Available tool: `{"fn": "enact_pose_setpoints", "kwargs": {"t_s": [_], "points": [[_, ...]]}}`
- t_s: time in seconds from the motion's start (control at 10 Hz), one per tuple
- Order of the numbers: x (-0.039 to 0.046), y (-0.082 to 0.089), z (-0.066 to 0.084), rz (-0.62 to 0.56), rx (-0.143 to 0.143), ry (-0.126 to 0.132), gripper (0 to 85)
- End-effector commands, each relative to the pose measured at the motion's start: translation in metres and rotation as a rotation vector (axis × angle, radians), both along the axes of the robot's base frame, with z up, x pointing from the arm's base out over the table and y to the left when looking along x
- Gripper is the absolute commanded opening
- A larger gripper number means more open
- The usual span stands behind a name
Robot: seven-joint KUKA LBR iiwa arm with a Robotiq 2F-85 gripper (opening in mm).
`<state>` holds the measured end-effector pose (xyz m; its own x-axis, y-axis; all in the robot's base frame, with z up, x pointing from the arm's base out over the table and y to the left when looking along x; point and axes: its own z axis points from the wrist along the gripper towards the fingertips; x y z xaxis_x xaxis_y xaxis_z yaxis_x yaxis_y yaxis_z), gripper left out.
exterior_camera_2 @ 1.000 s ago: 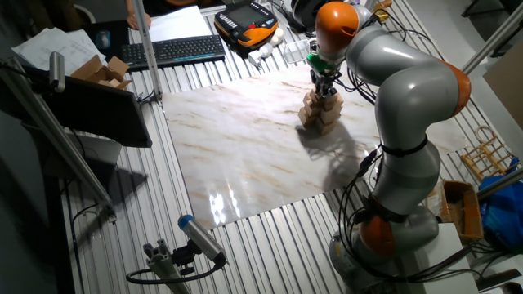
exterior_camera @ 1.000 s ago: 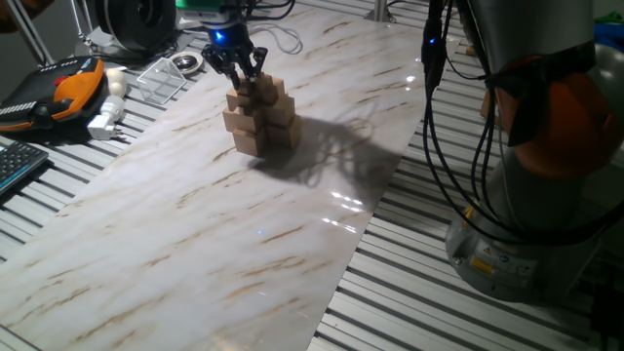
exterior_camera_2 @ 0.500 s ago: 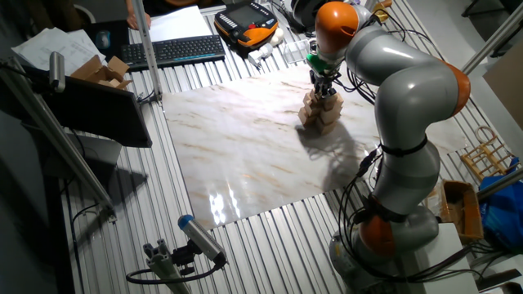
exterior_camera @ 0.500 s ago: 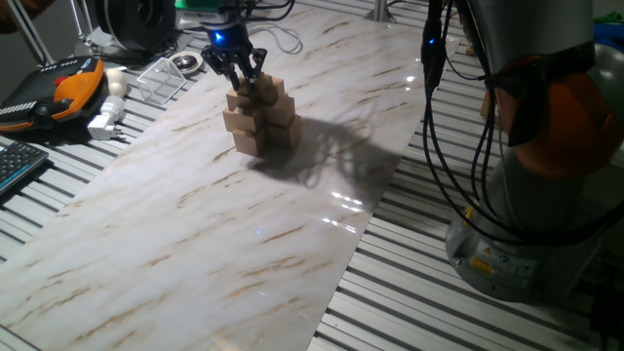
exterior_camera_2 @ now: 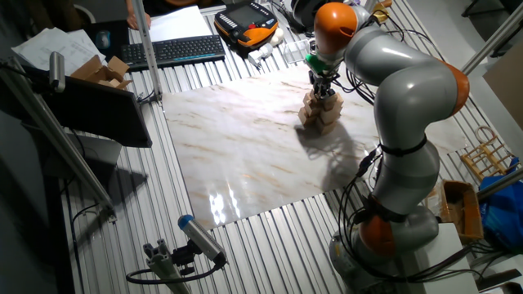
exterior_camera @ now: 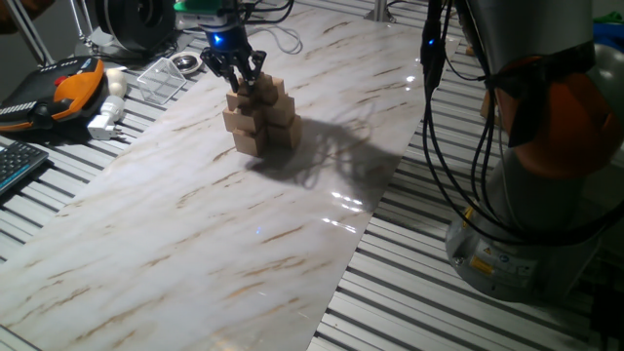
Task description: Stack the blocks into a cross shape
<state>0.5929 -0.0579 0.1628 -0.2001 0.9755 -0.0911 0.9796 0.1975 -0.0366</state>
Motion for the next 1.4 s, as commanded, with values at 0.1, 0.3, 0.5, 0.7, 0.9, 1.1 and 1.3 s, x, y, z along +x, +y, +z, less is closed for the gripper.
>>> {"fn": "enact_pose_setpoints", "kwargs": {"t_s": [0.1,0.3,0.5,0.7,0.9,1.1,1.3], "points": [[0.0000,-0.0002,0.0000,-0.002,0.003,0.000,34.0],[0.0000,-0.0003,0.0000,-0.002,0.011,-0.002,34.0],[0.0001,-0.0004,0.0000,0.005,0.019,-0.003,17.0],[0.0001,-0.0007,0.0003,0.014,0.026,-0.002,17.0],[0.0002,-0.0019,0.0012,0.024,0.031,0.001,17.0],[0.0007,-0.0054,0.0034,0.021,0.036,0.002,17.0],[0.0001,-0.0090,0.0057,0.014,0.042,0.001,0.0]]}}
